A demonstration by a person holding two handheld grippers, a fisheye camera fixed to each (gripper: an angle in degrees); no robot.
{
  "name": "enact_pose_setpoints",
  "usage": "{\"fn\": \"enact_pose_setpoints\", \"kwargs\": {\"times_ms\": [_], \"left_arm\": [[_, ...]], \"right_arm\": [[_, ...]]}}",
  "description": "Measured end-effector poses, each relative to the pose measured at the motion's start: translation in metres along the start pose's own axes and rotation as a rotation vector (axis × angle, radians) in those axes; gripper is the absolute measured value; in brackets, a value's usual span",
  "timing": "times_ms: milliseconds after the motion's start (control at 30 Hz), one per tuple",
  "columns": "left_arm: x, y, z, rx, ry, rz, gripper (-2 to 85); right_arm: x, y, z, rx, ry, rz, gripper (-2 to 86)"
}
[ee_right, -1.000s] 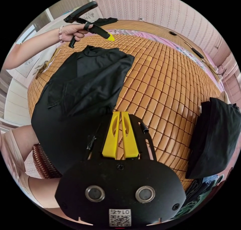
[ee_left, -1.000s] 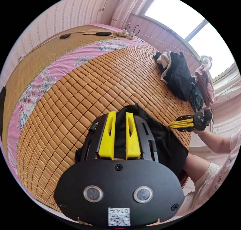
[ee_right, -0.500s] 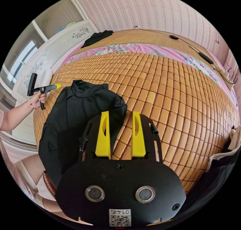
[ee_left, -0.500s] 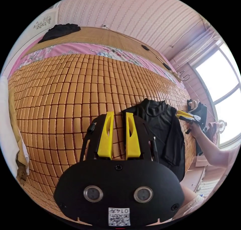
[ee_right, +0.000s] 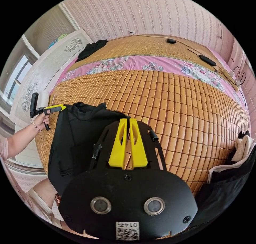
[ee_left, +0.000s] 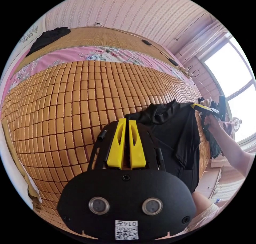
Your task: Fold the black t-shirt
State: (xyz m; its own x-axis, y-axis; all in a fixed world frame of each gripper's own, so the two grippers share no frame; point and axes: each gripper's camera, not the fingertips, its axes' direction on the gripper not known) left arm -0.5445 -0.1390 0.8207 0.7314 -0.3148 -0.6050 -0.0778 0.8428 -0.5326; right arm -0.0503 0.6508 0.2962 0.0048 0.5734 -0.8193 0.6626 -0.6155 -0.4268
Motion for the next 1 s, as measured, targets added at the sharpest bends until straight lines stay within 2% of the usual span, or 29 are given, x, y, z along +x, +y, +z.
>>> {"fn": "enact_pose_setpoints", "kwargs": {"times_ms": [200, 367, 433, 533, 733, 900, 1000], "left_arm": [[0.015, -0.007, -0.059, 0.103, 0.048, 0.013, -0.8], [0.057, 0.04, -0.136, 0.158, 0.132, 0.156, -0.7], [0.082, 0.087, -0.175, 0.143, 0.133, 0.269, -0.6], [0.103, 0.156, -0.204, 0.053, 0.127, 0.314, -0.6], [0.106, 0.273, -0.188, -0.094, 0.202, 0.103, -0.4], [0.107, 0.293, -0.172, -0.149, 0.218, 0.037, -0.4], [0.111, 0.288, -0.195, -0.11, 0.214, 0.069, -0.5]], "right_arm": [[0.018, 0.019, -0.04, 0.122, -0.096, 0.082, 0.2], [-0.018, 0.095, -0.108, 0.246, -0.217, -0.06, 0.5], [-0.037, 0.146, -0.136, 0.23, -0.228, -0.12, 0.6], [-0.049, 0.209, -0.153, 0.151, -0.225, -0.092, 0.7], [-0.045, 0.3, -0.116, -0.024, -0.237, 0.102, 0.8], [-0.051, 0.309, -0.096, -0.071, -0.199, 0.09, 0.8], [-0.054, 0.303, -0.109, -0.042, -0.202, 0.043, 0.8]]}}
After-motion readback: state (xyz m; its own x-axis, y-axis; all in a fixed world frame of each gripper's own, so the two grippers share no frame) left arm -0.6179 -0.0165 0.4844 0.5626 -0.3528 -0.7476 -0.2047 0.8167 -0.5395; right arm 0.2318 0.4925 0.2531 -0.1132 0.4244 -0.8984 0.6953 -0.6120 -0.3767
